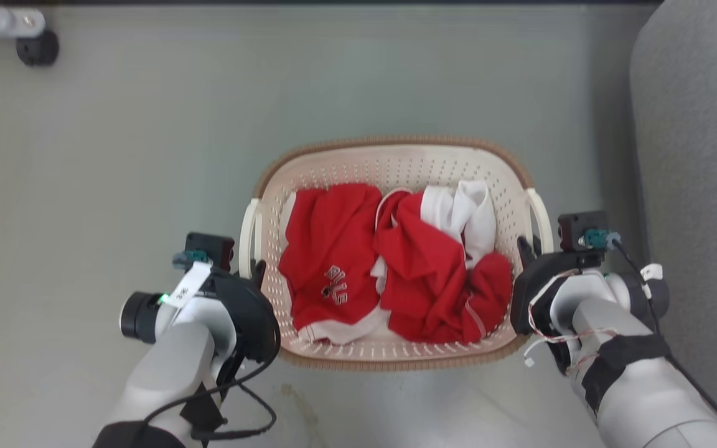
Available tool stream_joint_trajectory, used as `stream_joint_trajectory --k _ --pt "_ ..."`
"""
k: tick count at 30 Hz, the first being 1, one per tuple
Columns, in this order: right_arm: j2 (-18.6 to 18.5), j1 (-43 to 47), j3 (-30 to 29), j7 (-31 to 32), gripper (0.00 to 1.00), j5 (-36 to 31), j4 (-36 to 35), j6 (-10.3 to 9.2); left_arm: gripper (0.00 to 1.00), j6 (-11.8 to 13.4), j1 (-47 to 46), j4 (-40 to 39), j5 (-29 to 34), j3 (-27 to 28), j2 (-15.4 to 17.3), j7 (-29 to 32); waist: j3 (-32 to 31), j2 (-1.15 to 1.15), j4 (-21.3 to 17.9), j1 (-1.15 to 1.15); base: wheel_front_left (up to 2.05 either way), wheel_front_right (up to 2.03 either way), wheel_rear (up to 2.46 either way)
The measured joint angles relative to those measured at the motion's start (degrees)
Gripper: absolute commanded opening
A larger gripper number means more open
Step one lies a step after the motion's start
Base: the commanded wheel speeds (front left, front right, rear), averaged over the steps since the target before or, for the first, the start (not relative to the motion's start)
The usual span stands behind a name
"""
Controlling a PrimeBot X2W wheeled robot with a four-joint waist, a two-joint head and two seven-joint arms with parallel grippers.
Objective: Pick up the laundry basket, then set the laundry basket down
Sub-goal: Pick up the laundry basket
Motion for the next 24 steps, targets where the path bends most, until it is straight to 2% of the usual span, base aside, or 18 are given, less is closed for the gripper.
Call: stream_joint_trajectory --k 24 --pt "0.3 9.5 7.8 5.2 0.0 9.0 -2.7 -0.58 0.0 0.0 9.7 0.5 -0.3 -1.1 0.6 2.5 -13.5 0.0 -2.6 0.0 0.0 0.0 0.0"
